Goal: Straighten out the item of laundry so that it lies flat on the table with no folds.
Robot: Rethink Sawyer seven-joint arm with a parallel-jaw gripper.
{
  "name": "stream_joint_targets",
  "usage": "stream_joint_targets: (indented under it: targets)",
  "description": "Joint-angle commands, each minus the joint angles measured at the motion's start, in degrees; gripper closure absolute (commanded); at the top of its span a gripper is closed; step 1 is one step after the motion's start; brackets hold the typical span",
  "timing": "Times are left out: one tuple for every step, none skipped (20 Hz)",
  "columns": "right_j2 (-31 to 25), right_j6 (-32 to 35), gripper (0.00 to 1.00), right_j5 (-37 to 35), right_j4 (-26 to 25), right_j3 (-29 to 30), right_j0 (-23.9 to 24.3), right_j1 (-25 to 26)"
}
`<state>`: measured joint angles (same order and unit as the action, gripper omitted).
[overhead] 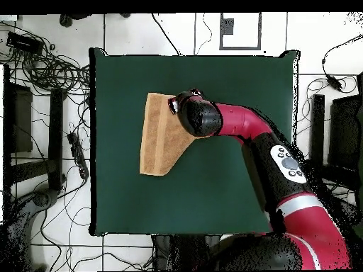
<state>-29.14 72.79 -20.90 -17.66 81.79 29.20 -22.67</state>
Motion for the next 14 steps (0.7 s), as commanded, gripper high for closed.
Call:
stream_joint_targets:
  targets:
    - [4.73,3.47,1.00,-7.18,-1.72,-5.64,-4.39,6.97]
    - [5.55,3.63,1.00,-9.19,-1.52,-6.70,-5.00,7.54]
    - [6.17,3.64,1.00,-10.71,-1.19,-7.52,-5.48,8.05]
    - [6.79,3.66,1.00,-12.23,-0.86,-8.33,-5.97,8.57]
    - [7.45,3.76,1.00,-14.00,-0.49,-9.15,-6.54,9.01]
    - [8.18,3.71,1.00,-16.66,0.00,-10.29,-7.17,9.71]
    - [8.40,3.68,1.00,-17.84,0.33,-10.71,-7.32,10.05]
    - [8.07,3.40,1.00,-18.36,0.63,-10.59,-7.08,10.08]
    - [7.54,3.10,1.00,-19.04,1.06,-9.91,-6.63,9.64]
    - [6.82,2.74,1.00,-19.65,1.40,-8.97,-6.07,8.97]
    - [6.61,2.53,1.00,-21.27,1.76,-8.31,-5.82,8.42]
    - [6.64,2.52,1.00,-22.60,2.01,-8.06,-5.74,8.10]
    - [6.68,2.50,1.00,-23.94,2.26,-7.80,-5.66,7.78]
    - [6.78,2.49,1.00,-24.81,2.41,-7.94,-5.67,7.77]
